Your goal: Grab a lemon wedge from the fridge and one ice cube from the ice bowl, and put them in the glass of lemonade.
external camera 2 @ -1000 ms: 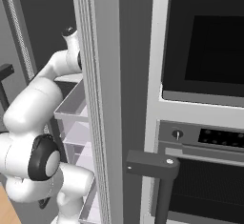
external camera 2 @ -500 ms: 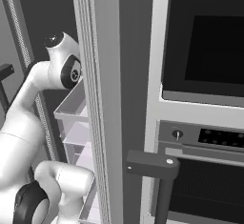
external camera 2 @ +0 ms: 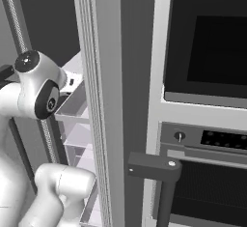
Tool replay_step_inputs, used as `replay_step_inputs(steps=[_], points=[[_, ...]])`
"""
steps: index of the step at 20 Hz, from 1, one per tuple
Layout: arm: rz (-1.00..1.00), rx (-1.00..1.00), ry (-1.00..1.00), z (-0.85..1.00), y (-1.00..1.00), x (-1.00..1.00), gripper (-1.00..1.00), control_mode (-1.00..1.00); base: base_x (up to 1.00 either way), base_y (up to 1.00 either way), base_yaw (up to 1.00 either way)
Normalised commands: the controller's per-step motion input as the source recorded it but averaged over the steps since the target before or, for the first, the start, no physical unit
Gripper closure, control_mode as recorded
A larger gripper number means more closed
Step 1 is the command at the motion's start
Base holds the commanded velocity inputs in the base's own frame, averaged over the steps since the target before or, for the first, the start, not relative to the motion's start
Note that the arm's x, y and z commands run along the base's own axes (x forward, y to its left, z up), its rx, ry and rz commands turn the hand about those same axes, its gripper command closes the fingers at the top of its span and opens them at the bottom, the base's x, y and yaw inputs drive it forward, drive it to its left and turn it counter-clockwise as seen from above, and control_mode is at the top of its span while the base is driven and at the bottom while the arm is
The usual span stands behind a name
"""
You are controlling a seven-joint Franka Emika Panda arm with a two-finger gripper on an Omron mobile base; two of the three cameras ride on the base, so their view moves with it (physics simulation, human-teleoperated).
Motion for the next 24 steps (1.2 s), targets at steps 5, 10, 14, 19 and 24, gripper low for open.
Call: replay_step_inputs(steps=[5, 10, 14, 19, 24], points=[[0.16, 0.00, -0.01, 0.00, 0.11, -0.86, 1.00, -1.00, 0.00, 0.00, 0.00], [0.10, 0.00, -0.01, -0.01, 0.00, -0.70, 1.00, 1.00, -0.20, 0.00, 0.02], [0.00, 0.00, 0.00, 0.00, 0.00, 0.00, 1.00, 1.00, -1.00, 0.00, 0.08], [0.00, 0.00, 0.00, 0.00, 0.00, 0.00, 1.00, 1.00, -1.00, 0.02, 0.01], [0.00, 0.00, 0.00, 0.00, 0.00, 0.00, 1.00, 1.00, -0.83, -0.29, 0.00]])
